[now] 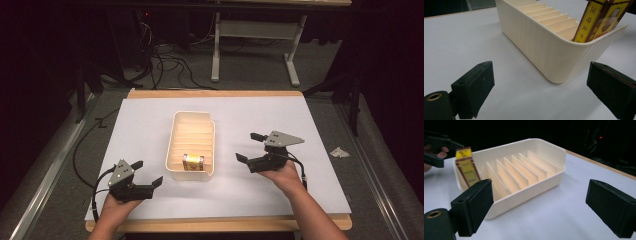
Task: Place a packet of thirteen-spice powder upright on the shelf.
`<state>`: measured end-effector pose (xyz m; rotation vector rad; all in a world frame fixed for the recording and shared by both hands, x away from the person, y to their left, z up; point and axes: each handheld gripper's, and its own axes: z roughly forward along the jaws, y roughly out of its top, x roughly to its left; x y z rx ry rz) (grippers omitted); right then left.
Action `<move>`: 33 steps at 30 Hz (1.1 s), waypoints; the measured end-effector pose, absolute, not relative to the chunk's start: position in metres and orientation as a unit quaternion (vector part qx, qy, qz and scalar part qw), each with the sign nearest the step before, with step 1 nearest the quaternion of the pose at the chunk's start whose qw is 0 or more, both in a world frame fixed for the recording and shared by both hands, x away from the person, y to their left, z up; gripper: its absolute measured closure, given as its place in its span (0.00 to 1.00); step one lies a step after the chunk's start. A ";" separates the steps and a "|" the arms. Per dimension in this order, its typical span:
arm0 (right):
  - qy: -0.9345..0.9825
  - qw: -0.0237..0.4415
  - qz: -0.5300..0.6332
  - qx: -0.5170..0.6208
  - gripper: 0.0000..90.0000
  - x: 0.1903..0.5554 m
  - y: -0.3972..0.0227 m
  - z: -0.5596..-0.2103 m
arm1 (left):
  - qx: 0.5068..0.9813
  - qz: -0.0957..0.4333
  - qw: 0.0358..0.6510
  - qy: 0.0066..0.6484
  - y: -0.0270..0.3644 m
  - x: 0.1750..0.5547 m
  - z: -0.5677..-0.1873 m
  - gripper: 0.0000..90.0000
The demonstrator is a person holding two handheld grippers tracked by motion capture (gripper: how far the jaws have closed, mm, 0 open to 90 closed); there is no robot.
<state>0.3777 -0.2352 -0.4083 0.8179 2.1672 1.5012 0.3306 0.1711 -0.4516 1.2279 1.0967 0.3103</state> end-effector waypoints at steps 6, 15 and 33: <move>0.760 0.209 0.527 0.317 0.09 0.372 -0.263 -0.410 | 0.545 0.139 0.668 0.488 0.169 0.333 -0.452 0.09; 0.740 0.247 0.514 0.357 0.09 0.351 -0.311 -0.414 | 0.552 0.138 0.665 0.484 0.165 0.338 -0.453 0.09; 0.715 0.278 0.510 0.388 0.09 0.327 -0.344 -0.427 | 0.557 0.152 0.658 0.483 0.166 0.332 -0.455 0.09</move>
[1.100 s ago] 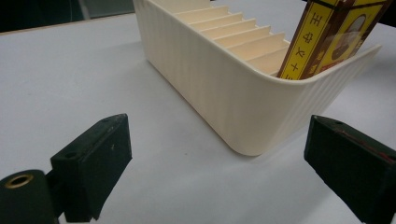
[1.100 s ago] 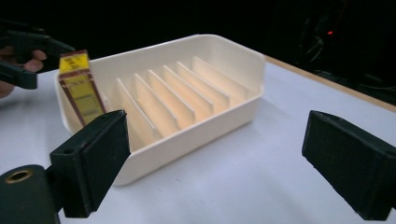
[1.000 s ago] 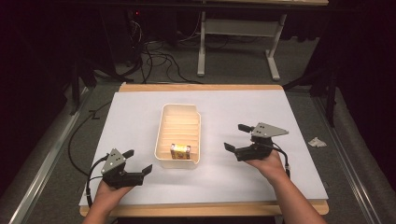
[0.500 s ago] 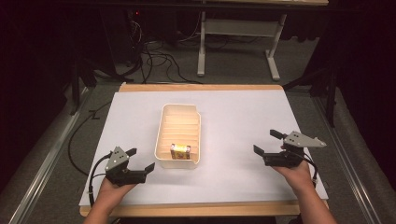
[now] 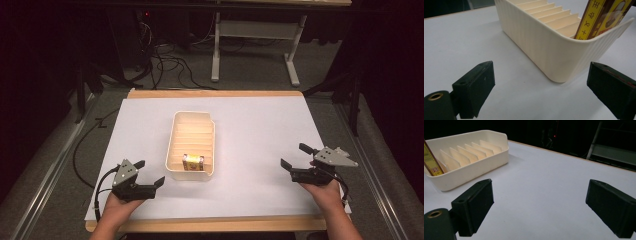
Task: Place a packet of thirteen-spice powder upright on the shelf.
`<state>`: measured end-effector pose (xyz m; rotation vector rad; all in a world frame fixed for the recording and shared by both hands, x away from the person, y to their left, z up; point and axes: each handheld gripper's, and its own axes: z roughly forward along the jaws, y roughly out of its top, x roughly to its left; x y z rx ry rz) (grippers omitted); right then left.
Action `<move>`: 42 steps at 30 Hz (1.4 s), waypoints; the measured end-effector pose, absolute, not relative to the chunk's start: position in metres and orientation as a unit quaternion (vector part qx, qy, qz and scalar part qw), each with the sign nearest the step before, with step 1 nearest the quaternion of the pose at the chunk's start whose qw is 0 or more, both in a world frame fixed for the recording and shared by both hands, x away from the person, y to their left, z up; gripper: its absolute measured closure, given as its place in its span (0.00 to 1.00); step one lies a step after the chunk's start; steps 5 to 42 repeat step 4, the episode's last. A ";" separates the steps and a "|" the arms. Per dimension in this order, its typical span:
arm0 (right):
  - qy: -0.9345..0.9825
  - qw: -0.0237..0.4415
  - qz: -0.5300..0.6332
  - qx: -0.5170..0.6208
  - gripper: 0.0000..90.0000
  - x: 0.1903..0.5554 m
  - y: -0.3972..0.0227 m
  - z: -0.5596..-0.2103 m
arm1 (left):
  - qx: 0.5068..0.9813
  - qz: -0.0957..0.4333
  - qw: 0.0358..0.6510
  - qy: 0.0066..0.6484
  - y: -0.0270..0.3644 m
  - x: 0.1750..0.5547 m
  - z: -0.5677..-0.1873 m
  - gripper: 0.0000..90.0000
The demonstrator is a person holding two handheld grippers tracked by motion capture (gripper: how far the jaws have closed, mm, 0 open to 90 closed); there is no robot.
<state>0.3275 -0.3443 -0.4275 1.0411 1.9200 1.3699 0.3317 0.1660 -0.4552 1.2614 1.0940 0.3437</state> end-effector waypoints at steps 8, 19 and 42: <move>0.712 0.273 0.514 0.392 0.10 0.333 -0.346 -0.429 | 0.555 0.155 0.657 0.486 0.169 0.330 -0.455 0.09; 0.712 0.273 0.514 0.392 0.10 0.333 -0.346 -0.429 | 0.555 0.155 0.657 0.486 0.169 0.330 -0.455 0.09; 0.712 0.273 0.514 0.392 0.10 0.333 -0.346 -0.429 | 0.555 0.155 0.657 0.486 0.169 0.330 -0.455 0.09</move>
